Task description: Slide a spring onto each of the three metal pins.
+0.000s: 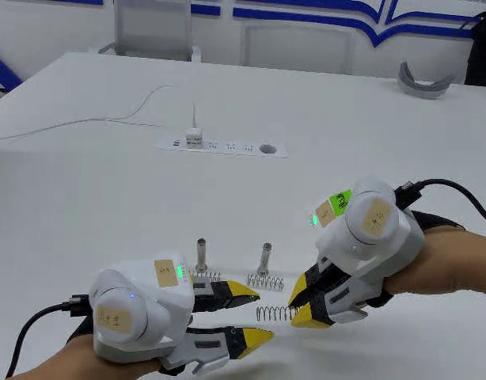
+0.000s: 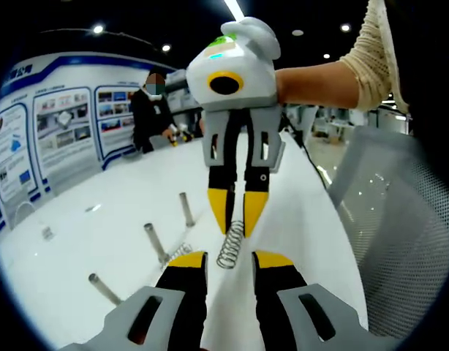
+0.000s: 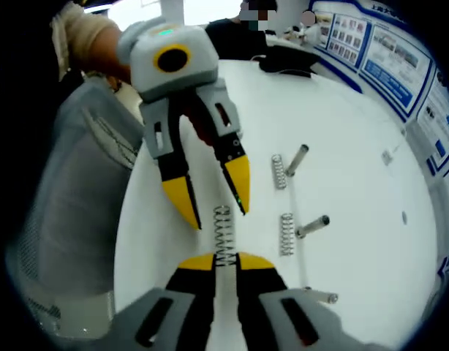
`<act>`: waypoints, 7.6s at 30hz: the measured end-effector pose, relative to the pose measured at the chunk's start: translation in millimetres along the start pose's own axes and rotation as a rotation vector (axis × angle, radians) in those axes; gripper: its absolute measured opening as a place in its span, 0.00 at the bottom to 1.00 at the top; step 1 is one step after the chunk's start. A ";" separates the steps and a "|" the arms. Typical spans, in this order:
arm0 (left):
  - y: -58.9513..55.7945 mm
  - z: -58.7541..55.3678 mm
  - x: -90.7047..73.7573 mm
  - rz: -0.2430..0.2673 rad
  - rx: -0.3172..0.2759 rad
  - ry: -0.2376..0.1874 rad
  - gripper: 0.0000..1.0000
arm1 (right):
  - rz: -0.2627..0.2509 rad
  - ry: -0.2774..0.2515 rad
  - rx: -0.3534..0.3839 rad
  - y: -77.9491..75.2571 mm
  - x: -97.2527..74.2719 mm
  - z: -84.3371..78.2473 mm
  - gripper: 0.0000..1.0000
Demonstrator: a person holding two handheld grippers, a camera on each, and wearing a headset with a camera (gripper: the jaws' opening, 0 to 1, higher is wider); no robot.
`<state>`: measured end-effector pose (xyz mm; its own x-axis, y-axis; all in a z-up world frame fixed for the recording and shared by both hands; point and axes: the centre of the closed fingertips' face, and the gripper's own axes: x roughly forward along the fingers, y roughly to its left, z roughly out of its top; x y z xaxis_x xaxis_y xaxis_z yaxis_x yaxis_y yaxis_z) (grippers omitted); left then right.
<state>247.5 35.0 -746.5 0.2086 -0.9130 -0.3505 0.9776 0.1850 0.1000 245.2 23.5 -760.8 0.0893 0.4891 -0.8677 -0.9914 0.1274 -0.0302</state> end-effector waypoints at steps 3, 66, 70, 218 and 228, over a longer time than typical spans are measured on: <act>-1.1 -0.9 1.0 -0.003 0.024 0.006 0.20 | 0.004 -0.001 -0.010 2.1 -0.6 2.6 0.11; 5.8 2.7 -1.1 0.032 -0.017 -0.025 0.23 | -0.071 -0.102 -0.031 -2.0 -23.9 50.9 0.12; 10.4 3.2 -6.6 0.049 -0.054 -0.035 0.31 | -0.084 -0.095 -0.021 -6.4 -28.5 46.0 0.12; 60.2 -26.9 -66.6 0.277 -0.166 -0.015 0.65 | -0.125 0.078 0.109 -71.0 25.0 -8.5 0.19; 60.8 -26.2 -66.7 0.278 -0.166 -0.018 0.64 | -0.104 0.117 0.109 -70.8 36.8 -18.4 0.16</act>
<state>293.7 116.8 -741.4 0.4694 -0.8250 -0.3146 0.8744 0.4838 0.0359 316.9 16.6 -799.7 0.1731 0.3656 -0.9145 -0.9605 0.2681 -0.0746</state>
